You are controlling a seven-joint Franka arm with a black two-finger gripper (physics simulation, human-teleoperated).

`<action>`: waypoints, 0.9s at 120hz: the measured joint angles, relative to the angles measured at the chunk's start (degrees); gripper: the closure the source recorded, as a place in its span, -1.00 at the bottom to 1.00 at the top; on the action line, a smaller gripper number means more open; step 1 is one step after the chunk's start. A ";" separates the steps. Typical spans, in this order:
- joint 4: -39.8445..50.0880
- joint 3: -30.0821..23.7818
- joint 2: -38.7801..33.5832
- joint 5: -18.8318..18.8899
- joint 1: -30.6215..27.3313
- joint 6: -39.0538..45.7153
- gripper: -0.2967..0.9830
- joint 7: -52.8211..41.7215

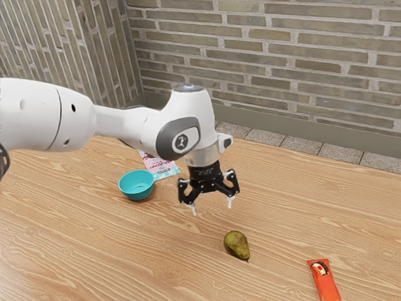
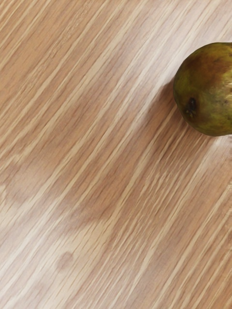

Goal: Place the pear in the bowl.

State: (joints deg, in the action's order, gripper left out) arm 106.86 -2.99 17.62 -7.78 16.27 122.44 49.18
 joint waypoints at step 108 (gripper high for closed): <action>7.94 -0.37 0.00 -0.01 4.58 12.73 -0.54 34.32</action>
State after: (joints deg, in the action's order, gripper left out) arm 114.80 -3.37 17.62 -7.79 20.86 135.17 83.50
